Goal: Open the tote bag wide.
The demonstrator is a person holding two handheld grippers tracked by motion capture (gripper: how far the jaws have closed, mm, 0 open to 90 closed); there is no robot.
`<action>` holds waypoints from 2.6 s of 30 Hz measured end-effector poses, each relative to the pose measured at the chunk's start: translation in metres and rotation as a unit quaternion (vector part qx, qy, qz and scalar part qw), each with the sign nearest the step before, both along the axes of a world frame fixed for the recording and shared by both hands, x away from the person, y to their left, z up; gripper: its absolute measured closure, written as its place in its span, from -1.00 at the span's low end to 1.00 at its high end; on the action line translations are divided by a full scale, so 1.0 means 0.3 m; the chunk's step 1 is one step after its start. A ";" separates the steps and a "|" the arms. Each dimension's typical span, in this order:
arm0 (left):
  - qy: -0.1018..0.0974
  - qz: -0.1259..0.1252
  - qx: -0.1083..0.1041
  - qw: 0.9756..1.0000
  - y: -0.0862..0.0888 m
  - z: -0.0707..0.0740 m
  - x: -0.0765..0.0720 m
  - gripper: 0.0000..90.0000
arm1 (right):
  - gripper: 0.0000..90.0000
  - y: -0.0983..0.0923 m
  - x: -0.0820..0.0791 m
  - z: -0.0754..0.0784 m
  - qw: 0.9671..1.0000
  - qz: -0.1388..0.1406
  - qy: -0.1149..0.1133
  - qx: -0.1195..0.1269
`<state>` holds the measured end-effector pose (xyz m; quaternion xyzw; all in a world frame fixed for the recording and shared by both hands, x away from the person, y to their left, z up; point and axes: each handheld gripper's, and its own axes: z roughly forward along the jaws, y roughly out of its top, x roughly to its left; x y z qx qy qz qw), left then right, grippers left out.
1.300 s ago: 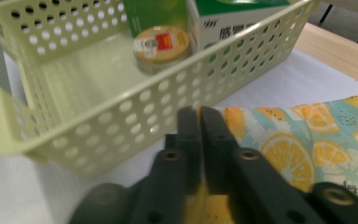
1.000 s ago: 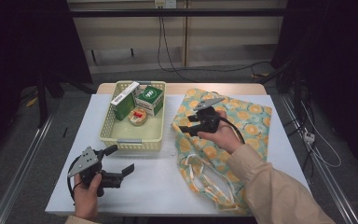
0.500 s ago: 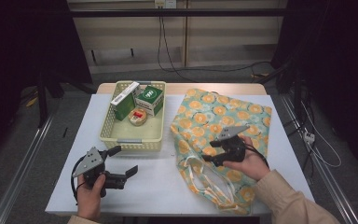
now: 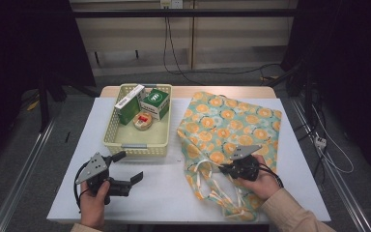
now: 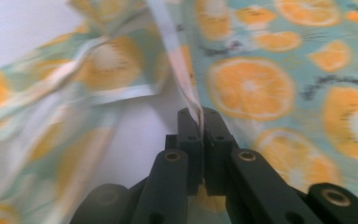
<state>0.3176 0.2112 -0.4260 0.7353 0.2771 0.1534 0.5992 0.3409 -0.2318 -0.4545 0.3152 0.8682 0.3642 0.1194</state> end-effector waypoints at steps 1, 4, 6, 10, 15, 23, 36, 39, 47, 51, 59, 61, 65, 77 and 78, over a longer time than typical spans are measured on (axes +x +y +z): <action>0.000 -0.001 0.000 1.000 0.000 0.000 0.000 -0.95 | 0.99 -0.011 0.013 -0.002 1.000 -0.005 0.004 0.007; 0.000 0.000 0.000 1.000 0.000 -0.001 0.001 -0.95 | 1.00 -0.038 0.052 -0.003 1.000 -0.028 -0.001 0.002; 0.000 -0.001 0.000 1.000 0.000 -0.002 0.003 -0.95 | 1.00 -0.057 0.082 -0.003 0.999 -0.042 -0.001 0.002; 0.000 -0.002 0.001 1.000 0.000 -0.003 0.005 -0.95 | 1.00 -0.103 0.154 0.002 0.997 -0.078 -0.011 -0.004; 0.000 -0.003 0.000 1.000 0.000 -0.004 0.007 -0.95 | 1.00 -0.172 0.249 0.002 0.990 -0.138 -0.015 -0.007; 0.000 0.000 -0.001 1.000 0.006 -0.005 0.007 -0.95 | 0.51 -0.176 0.186 0.008 0.993 -0.116 0.006 0.023; 0.000 -0.005 0.003 1.000 -0.009 0.001 0.001 -0.95 | -0.31 0.030 -0.016 0.140 0.998 -0.020 -0.029 0.044; 0.001 -0.005 0.004 1.000 -0.011 0.000 0.001 -0.95 | -0.35 0.090 -0.039 0.114 0.999 0.005 -0.023 0.029; 0.001 -0.009 0.006 1.000 -0.010 -0.002 0.001 -0.95 | -0.05 0.140 -0.004 0.000 1.000 0.006 0.010 -0.010; 0.004 -0.009 0.004 1.000 -0.011 -0.004 0.002 -0.95 | 0.52 0.129 0.008 0.003 1.000 0.006 0.014 -0.002; 0.002 -0.008 0.006 1.000 -0.011 -0.002 0.003 -0.95 | 1.00 0.173 0.013 0.016 0.998 0.044 0.033 0.026; 0.003 -0.007 0.005 1.000 -0.010 -0.002 0.003 -0.95 | 1.00 0.215 0.003 0.032 0.997 0.062 0.035 0.039; 0.001 -0.008 0.004 1.000 -0.008 0.000 0.002 -0.95 | 1.00 0.294 -0.002 0.076 0.990 0.091 0.049 0.097; 0.004 -0.009 0.004 1.000 -0.007 -0.002 0.002 -0.95 | 0.19 0.394 -0.033 0.040 0.989 0.117 0.058 0.066; 0.004 -0.009 0.004 1.000 -0.008 -0.002 0.002 -0.95 | 0.10 0.380 -0.034 0.042 0.991 0.109 0.050 0.064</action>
